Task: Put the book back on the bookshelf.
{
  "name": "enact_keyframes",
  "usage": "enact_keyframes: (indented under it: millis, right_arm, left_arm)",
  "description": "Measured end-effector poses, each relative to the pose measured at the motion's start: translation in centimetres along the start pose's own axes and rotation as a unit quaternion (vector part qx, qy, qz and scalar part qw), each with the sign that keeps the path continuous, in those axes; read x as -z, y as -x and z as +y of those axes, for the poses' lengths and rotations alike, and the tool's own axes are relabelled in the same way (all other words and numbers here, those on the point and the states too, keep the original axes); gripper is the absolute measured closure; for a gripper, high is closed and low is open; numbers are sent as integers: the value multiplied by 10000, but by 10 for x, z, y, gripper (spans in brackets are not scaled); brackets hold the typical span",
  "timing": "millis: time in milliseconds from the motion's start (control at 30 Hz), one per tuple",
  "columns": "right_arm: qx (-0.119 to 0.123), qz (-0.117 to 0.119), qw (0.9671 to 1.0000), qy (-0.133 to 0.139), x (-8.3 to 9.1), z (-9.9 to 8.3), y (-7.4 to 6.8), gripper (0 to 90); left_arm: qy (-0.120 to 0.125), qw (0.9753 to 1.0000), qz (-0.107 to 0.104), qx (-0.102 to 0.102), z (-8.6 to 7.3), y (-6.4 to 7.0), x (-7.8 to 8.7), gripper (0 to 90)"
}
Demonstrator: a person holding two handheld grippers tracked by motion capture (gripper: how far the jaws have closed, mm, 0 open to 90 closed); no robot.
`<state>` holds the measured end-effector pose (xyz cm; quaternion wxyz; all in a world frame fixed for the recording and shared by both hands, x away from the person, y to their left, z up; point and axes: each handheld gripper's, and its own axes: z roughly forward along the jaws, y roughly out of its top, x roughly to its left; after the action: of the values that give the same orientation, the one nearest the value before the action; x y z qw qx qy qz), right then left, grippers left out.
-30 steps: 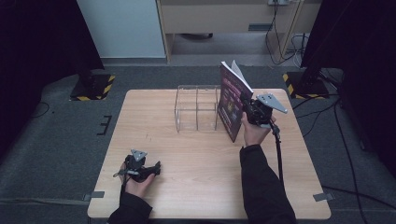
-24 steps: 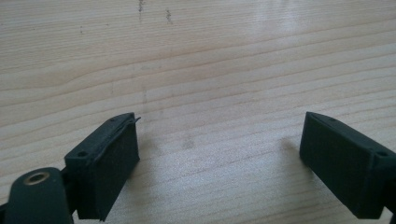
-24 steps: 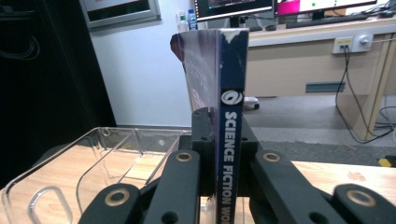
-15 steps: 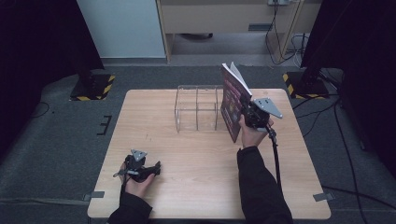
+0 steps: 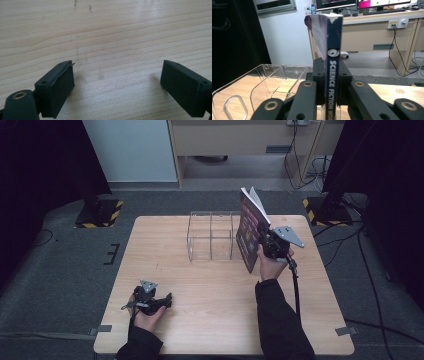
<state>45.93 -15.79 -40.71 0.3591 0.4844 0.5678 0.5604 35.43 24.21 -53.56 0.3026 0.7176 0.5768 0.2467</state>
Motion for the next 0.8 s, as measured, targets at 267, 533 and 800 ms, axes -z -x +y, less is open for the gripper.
enact_keyframes:
  millis: [267, 533, 800]
  right_arm:
    - [33, 31, 10000, -51, -1, -1, 0, 734]
    - [97, -32, 9999, -68, -2, -2, 1, 660]
    - [148, -90, 9998, -71, -2, -2, 2, 630]
  left_arm:
    - [2, 10000, -2, 6, 0, 0, 0, 108]
    - [1, 10000, -3, 7, 0, 0, 0, 108]
    - [0, 10000, -2, 5, 0, 0, 0, 108]
